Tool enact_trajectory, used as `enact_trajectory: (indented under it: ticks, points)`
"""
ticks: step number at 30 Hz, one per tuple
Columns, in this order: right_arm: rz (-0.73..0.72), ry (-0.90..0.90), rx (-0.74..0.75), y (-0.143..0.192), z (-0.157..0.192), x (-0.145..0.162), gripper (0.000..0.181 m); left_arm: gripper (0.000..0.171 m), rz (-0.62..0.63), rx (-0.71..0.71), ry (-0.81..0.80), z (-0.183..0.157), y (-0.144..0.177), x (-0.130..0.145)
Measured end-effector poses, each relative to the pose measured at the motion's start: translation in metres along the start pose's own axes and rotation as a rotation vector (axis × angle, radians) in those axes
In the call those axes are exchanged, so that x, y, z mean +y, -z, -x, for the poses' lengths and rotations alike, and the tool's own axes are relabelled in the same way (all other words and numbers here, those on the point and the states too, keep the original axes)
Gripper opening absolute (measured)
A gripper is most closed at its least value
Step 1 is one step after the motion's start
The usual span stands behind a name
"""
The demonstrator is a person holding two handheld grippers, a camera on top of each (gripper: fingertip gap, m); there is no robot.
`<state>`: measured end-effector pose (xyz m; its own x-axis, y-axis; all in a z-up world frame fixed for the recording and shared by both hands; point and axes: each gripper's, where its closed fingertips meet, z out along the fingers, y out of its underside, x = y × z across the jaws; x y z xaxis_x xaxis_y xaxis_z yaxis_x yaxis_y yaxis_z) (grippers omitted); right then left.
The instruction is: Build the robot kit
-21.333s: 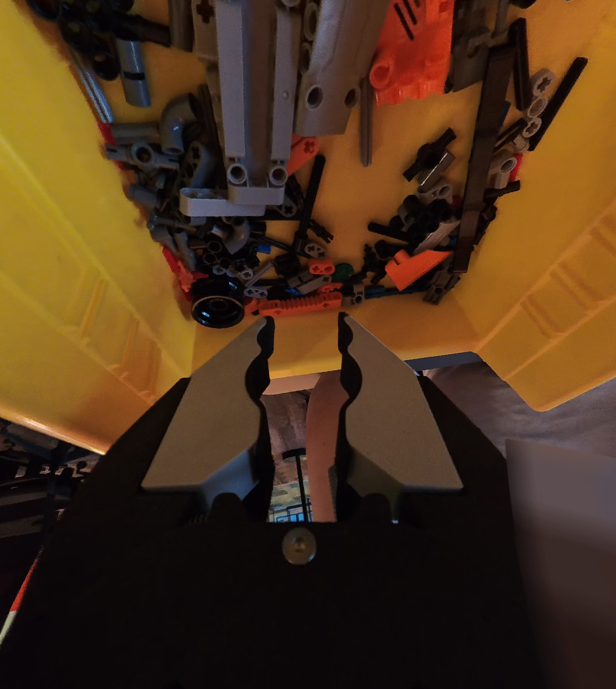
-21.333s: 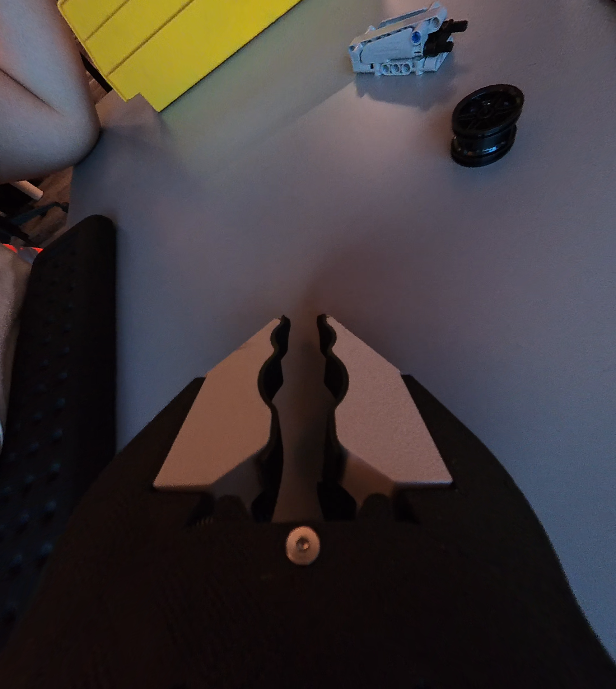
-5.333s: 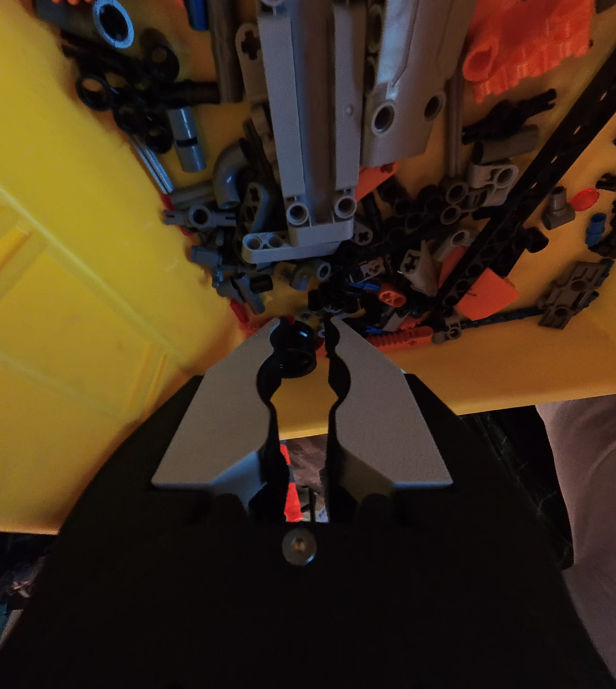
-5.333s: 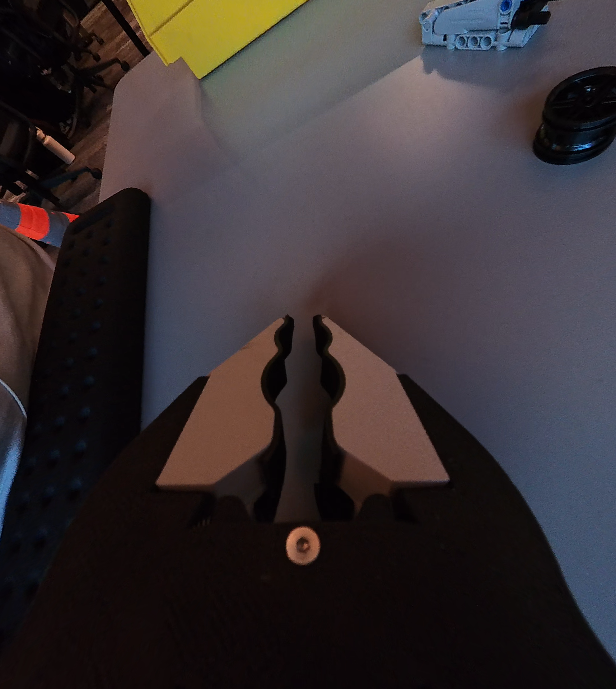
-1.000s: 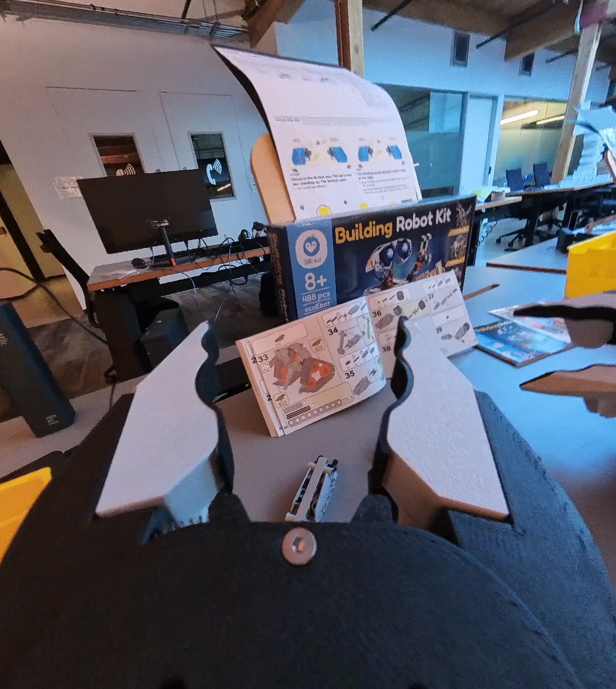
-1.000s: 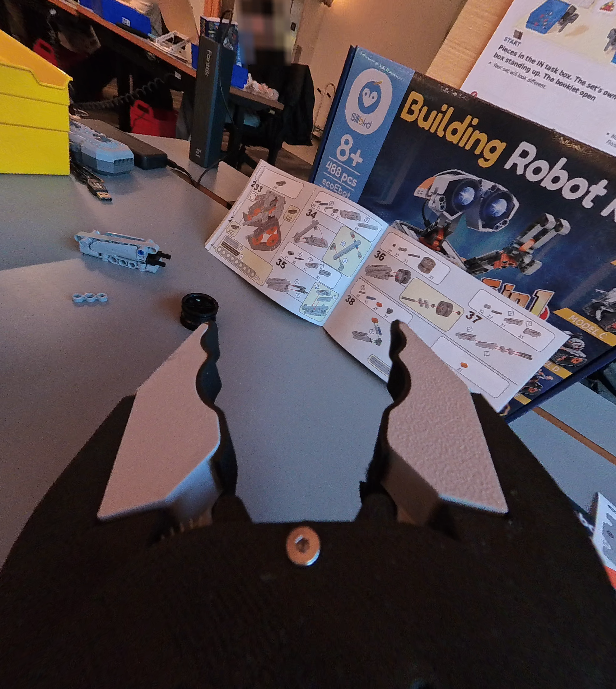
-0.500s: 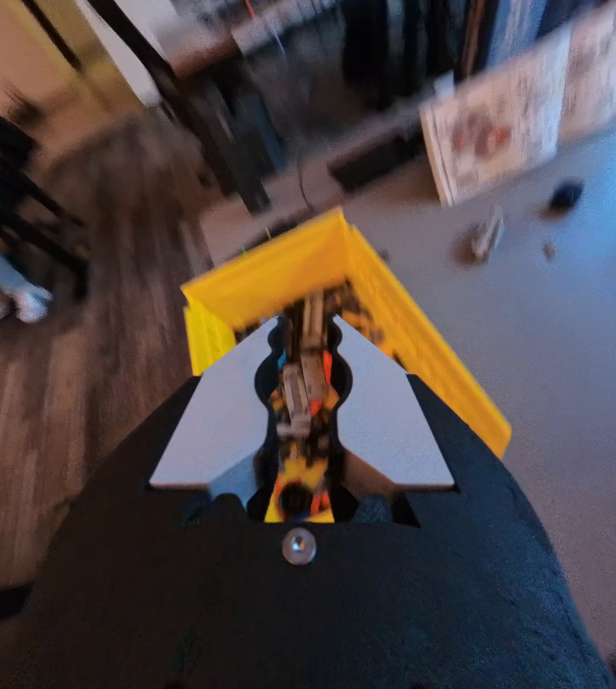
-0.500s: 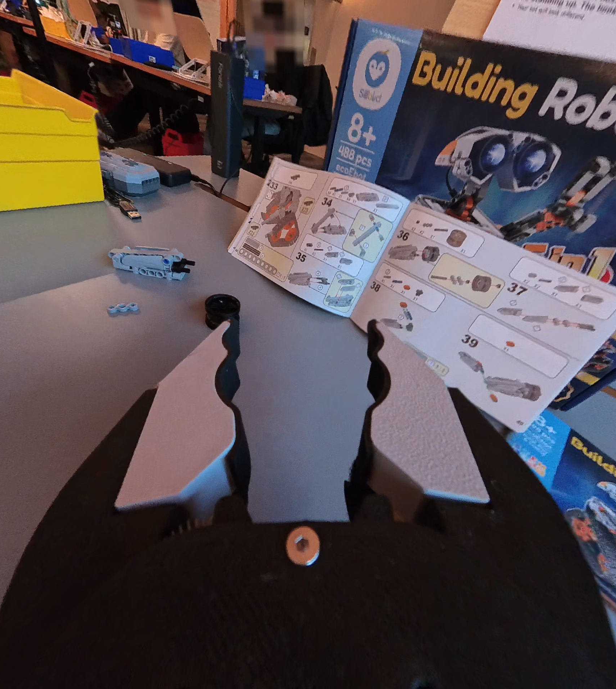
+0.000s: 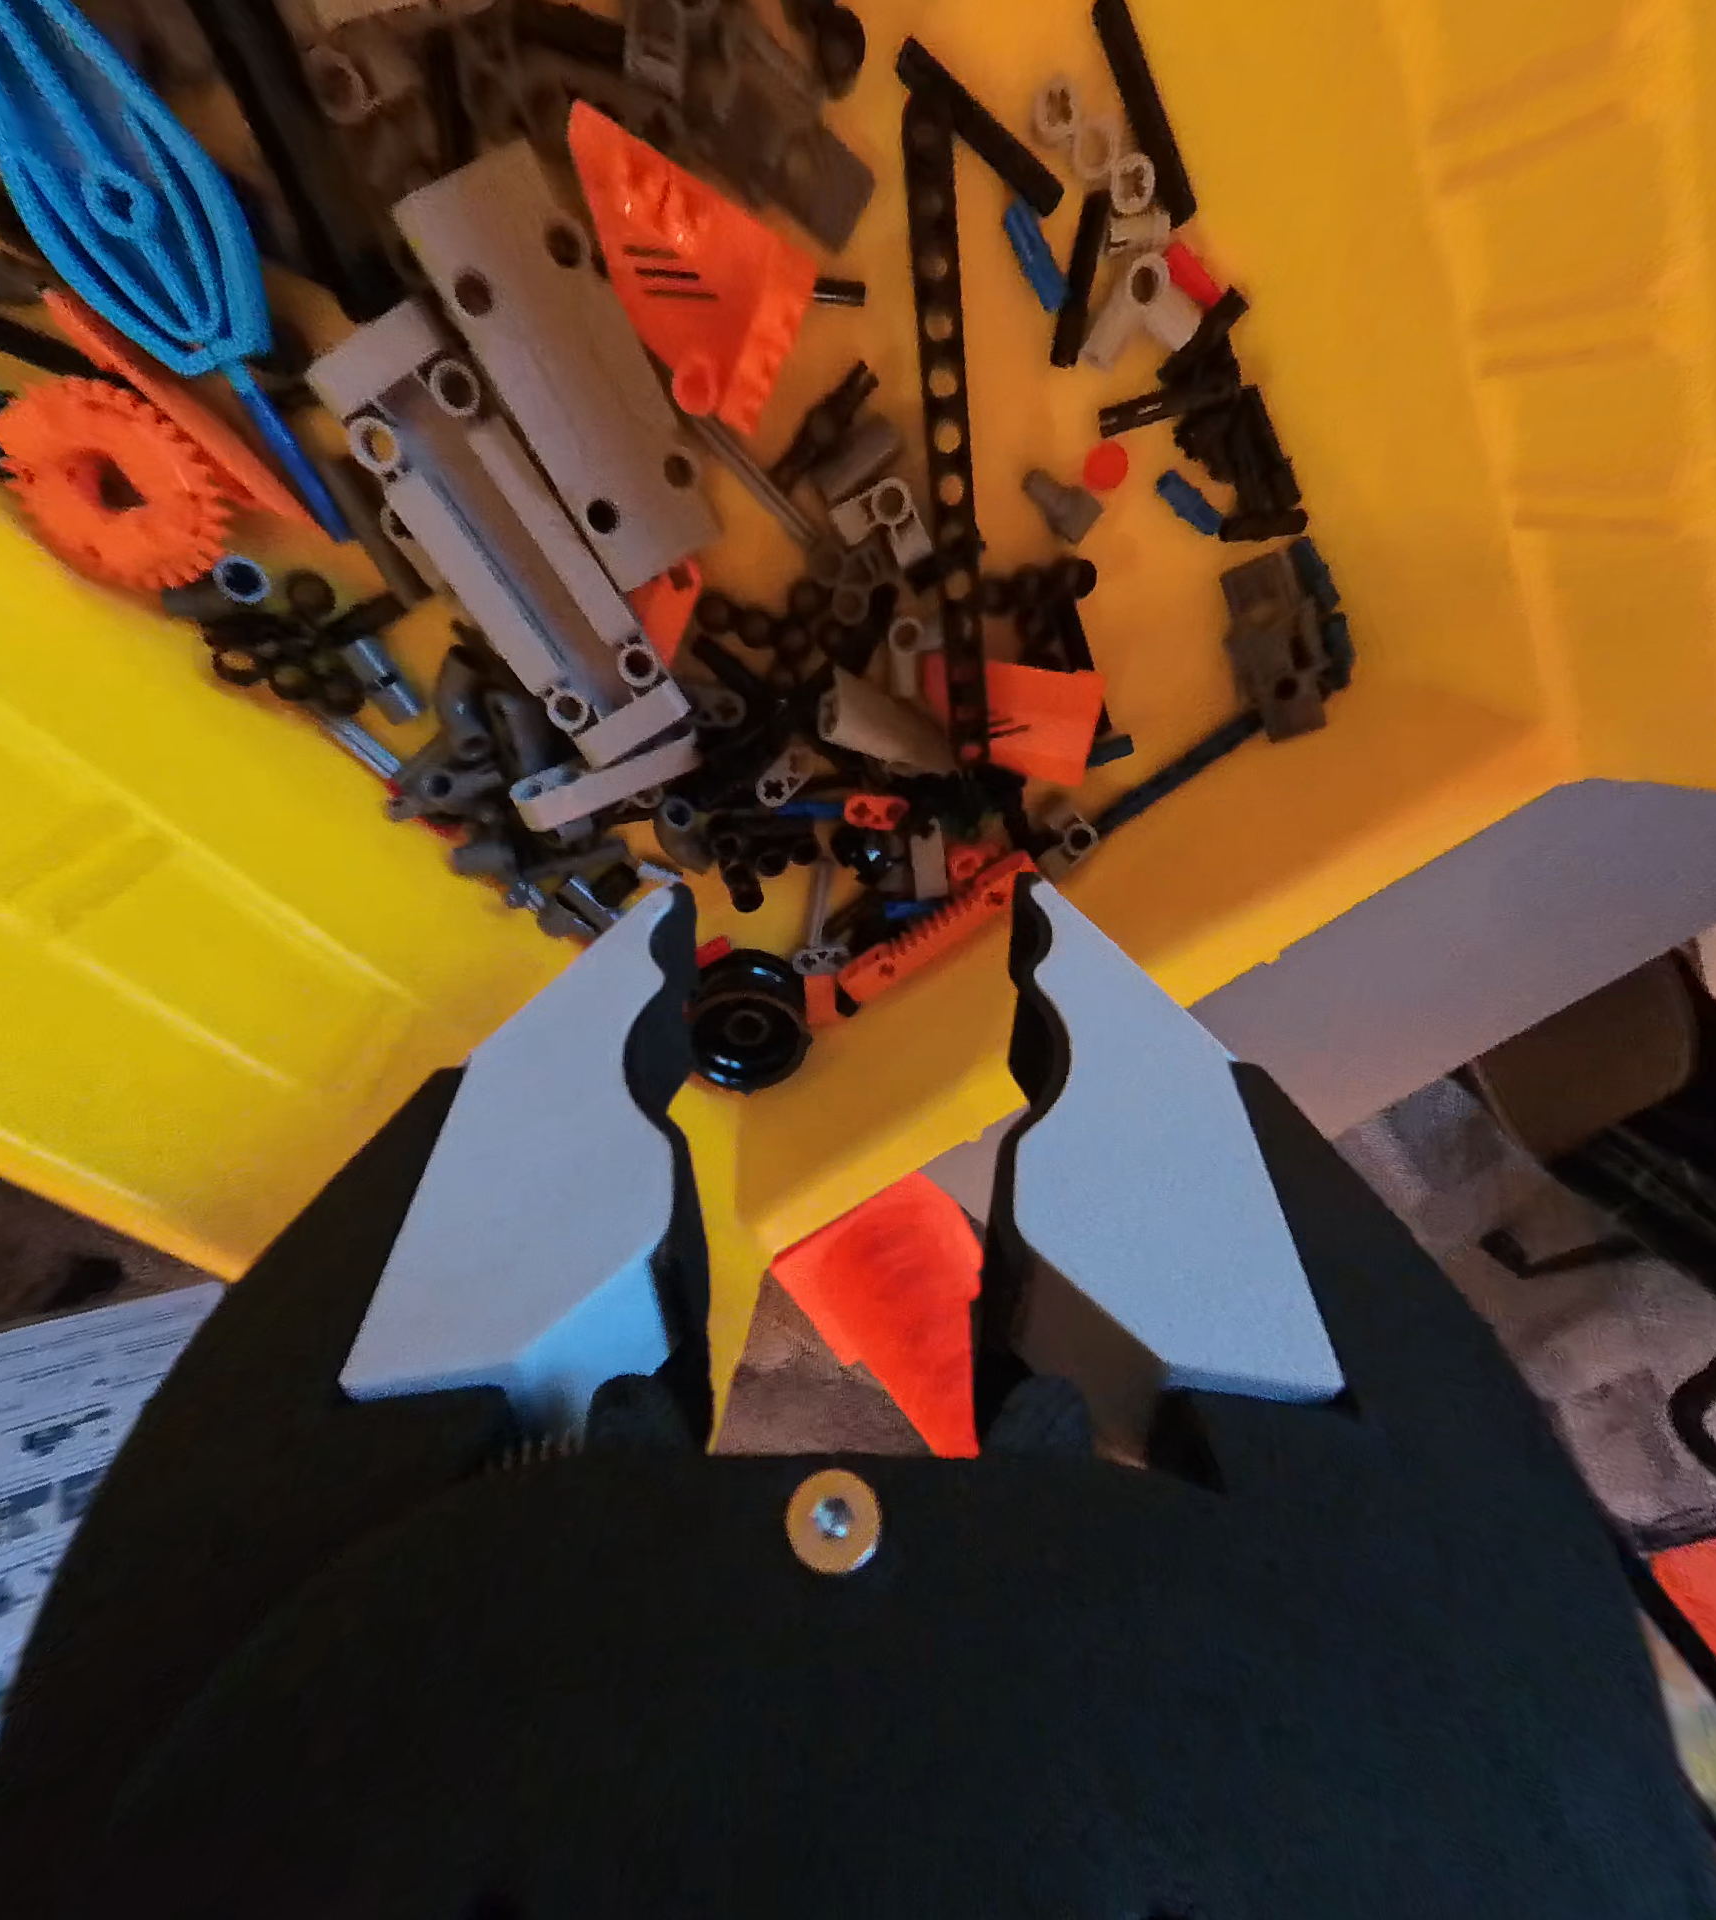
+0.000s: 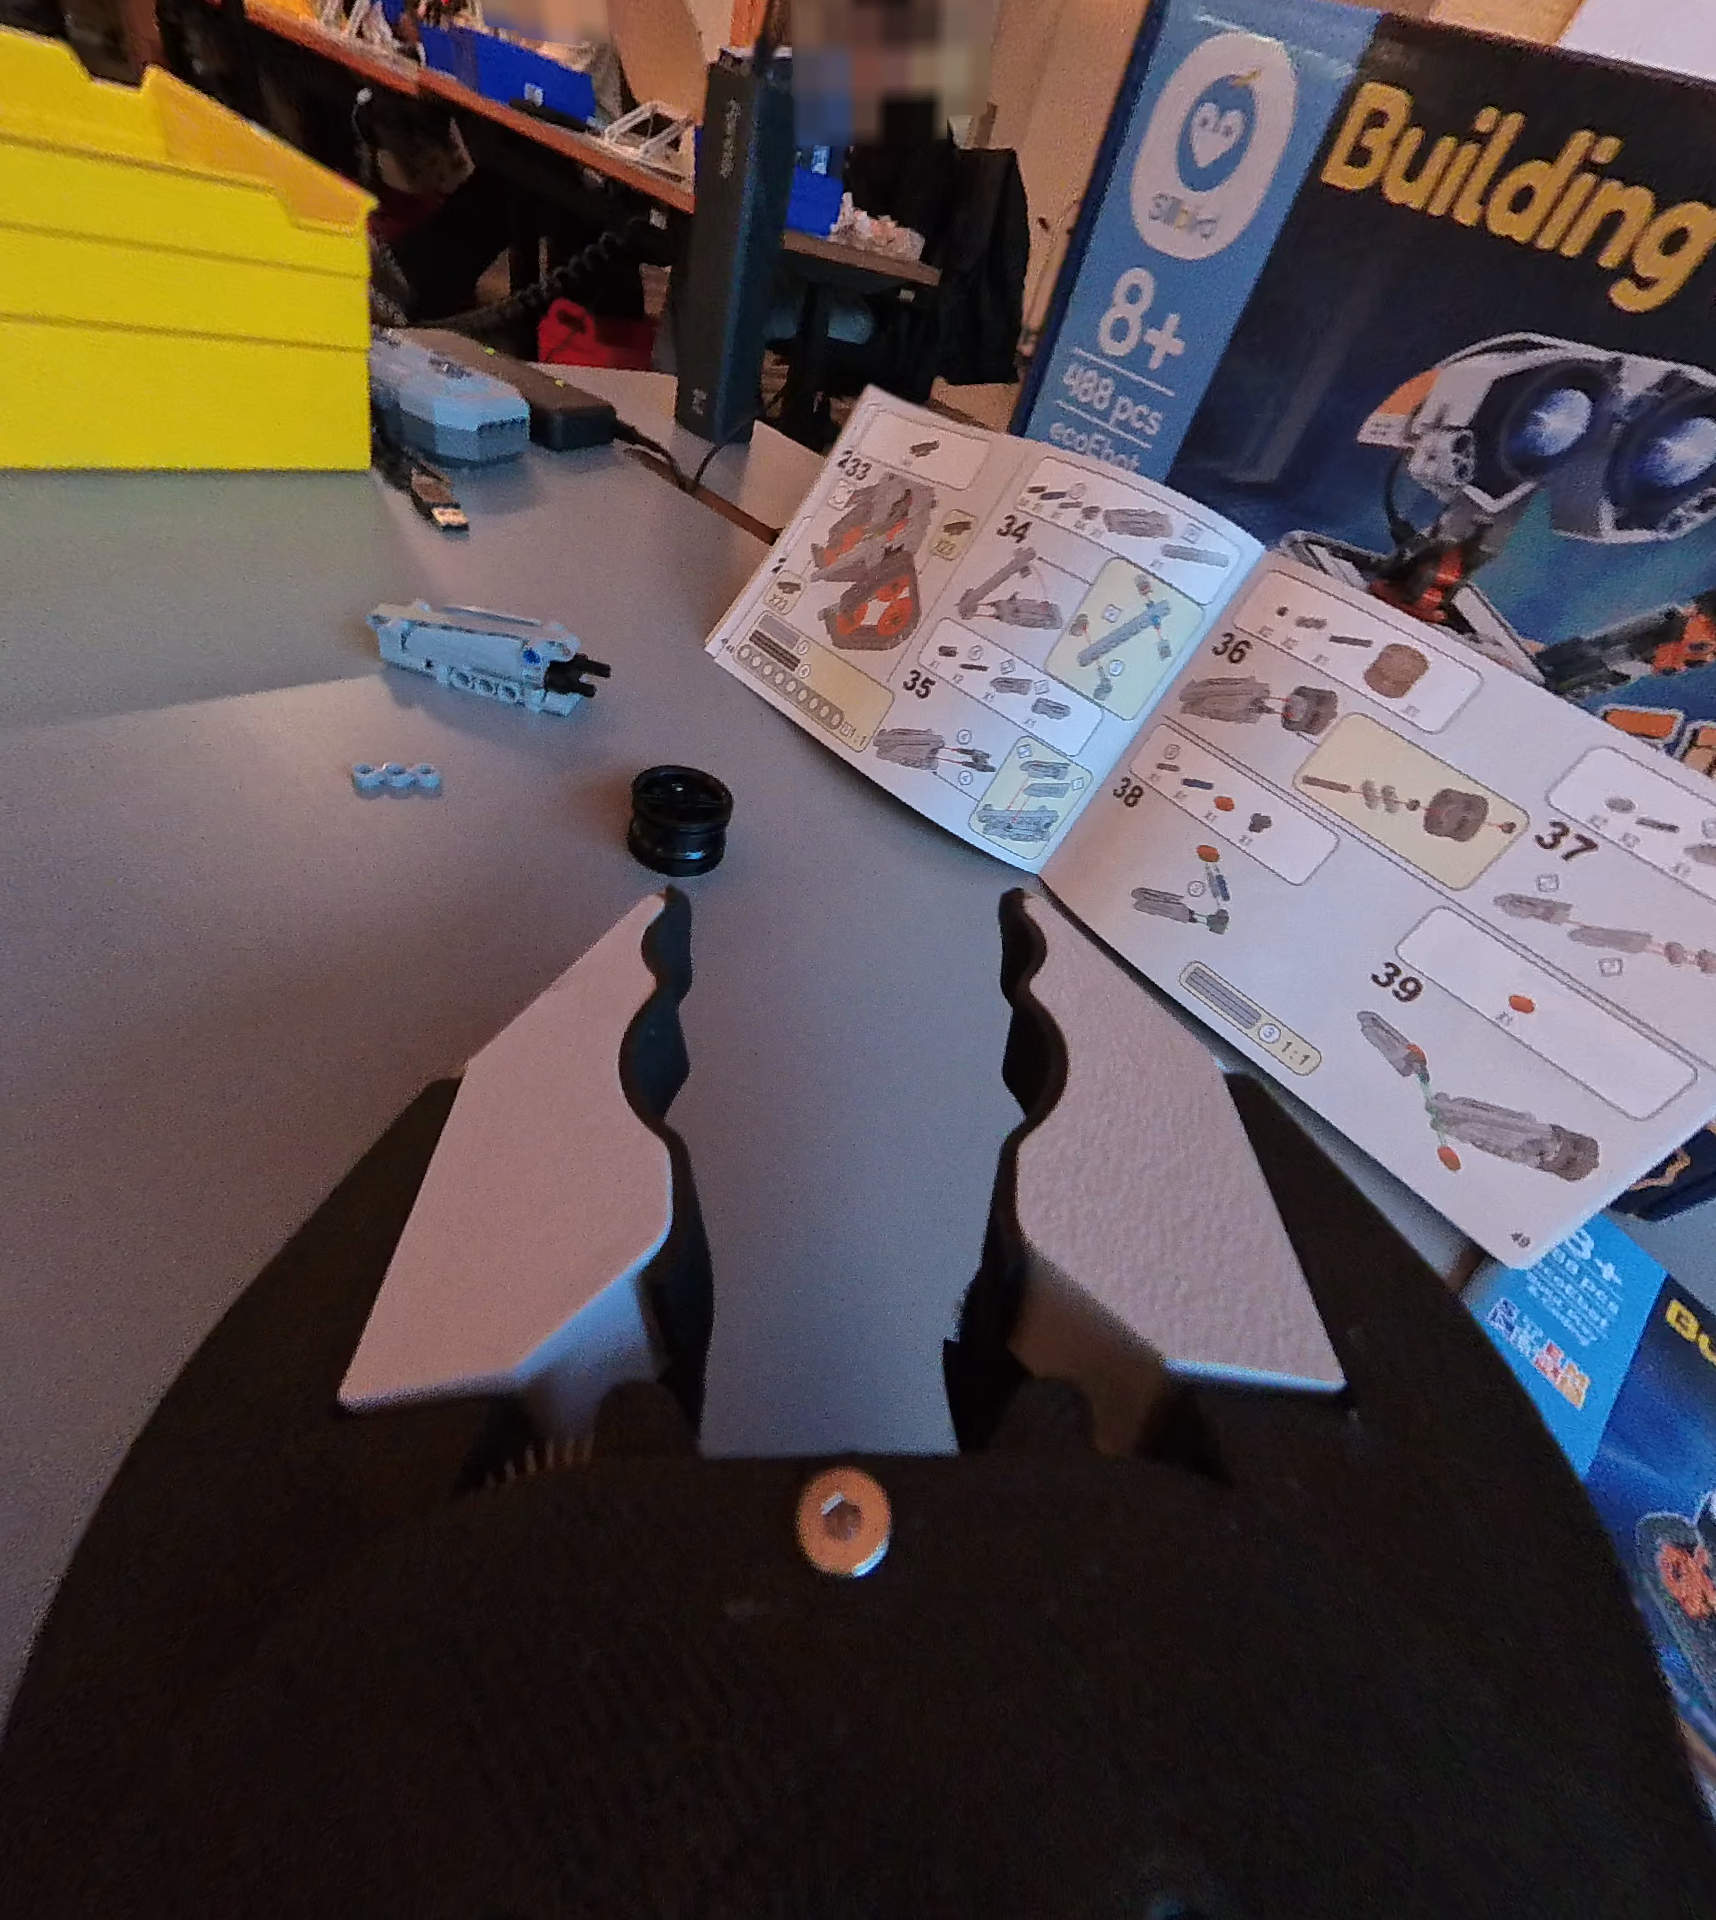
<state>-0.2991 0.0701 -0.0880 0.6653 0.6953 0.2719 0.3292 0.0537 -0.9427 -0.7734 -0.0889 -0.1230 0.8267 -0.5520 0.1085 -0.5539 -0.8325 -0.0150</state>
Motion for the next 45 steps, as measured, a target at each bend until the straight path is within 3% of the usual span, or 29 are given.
enact_trajectory:
  ticks: [7,11,15,19,24,28,30,32,35,39,45]
  points:
    - [0.048,0.106,-0.027,-0.005,0.013,0.006,0.059,0.046,-0.083,-0.059,-0.067,0.013,-0.002,-0.029]
    - [0.067,0.134,-0.012,-0.005,0.011,0.009,0.058,0.044,-0.129,0.036,-0.085,-0.002,-0.001,-0.047]
    - [0.074,0.143,-0.007,-0.006,0.011,0.010,0.058,0.057,-0.167,-0.004,-0.125,0.001,0.002,-0.070]
    - [0.073,0.126,0.036,-0.005,0.003,0.010,0.058,0.085,-0.122,-0.126,-0.105,0.021,-0.009,-0.083]
    - [0.073,0.059,0.090,-0.001,-0.012,0.011,0.059,0.088,-0.155,-0.193,-0.020,0.043,-0.027,-0.100]
    - [0.081,0.038,0.105,-0.001,-0.017,0.013,0.059,0.080,-0.204,-0.247,-0.018,0.058,-0.027,-0.116]
    - [0.091,0.046,0.114,-0.002,-0.018,0.014,0.059,0.063,-0.211,-0.293,-0.030,0.066,-0.025,-0.121]
    - [0.096,0.061,0.115,-0.003,-0.017,0.015,0.059,0.023,-0.181,-0.357,-0.064,0.077,-0.025,-0.118]
    - [0.102,0.087,0.113,-0.003,-0.015,0.016,0.059,0.022,-0.124,-0.441,-0.101,0.092,-0.025,-0.109]
    - [0.118,0.107,0.107,-0.005,-0.014,0.018,0.058,0.021,-0.114,-0.389,-0.015,0.093,-0.018,-0.101]
    - [0.126,0.125,0.092,-0.005,-0.011,0.019,0.057,0.021,0.035,-0.274,0.100,0.086,-0.015,-0.053]
